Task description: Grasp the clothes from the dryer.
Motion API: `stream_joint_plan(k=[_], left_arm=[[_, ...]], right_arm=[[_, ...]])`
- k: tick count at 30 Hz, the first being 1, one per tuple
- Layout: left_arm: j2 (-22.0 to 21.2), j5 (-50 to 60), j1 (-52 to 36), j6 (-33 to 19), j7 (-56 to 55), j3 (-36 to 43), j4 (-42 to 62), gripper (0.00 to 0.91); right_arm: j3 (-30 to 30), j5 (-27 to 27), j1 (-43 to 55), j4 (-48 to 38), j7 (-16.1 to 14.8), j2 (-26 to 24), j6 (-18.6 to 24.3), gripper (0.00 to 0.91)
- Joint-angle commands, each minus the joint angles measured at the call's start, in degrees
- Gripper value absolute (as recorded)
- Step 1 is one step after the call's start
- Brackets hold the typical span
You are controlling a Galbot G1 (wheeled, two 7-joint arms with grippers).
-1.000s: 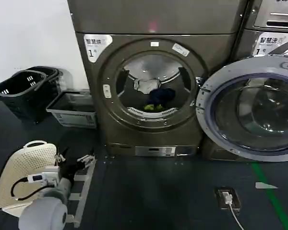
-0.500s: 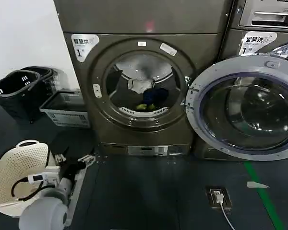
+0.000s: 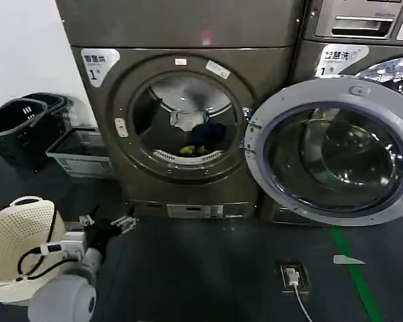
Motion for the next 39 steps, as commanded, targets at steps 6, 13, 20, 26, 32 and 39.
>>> stream_joint_plan(k=[6,13,20,26,32,39], left_arm=[[-0.1,0.0,-0.3,2.8,-0.1,0.2,0.1,0.907],[-0.3,0.3,-0.5,2.8,-0.1,0.8,-0.4,0.907],[-0.4,0.4,-0.2,2.8,0.0,1.3,-0.6,0.907],[-0.4,0.5,-0.3,2.8,0.1,1.3,-0.5,0.907],[-0.4,0.4,-0.3,2.8,0.0,1.3,-0.9,0.907],[-0.5,0.3,-0.3,2.8,0.0,1.3,-0.9,0.907]], right_arm=[[-0.2,0.3,0.2,-0.2,1.7,-0.3,1.4,0.907],[0.8,2.0,0.1,-0.6,2.5,0.0,2.5,0.907],[0.6,3.0,0.0,-0.5,1.9,0.8,3.9,0.907],[0.7,3.4,0.1,-0.6,1.9,0.9,3.9,0.907],[0.8,3.5,0.1,-0.6,1.9,0.8,4.0,0.907],[0.7,3.5,0.2,-0.6,1.9,0.9,4.0,0.907]])
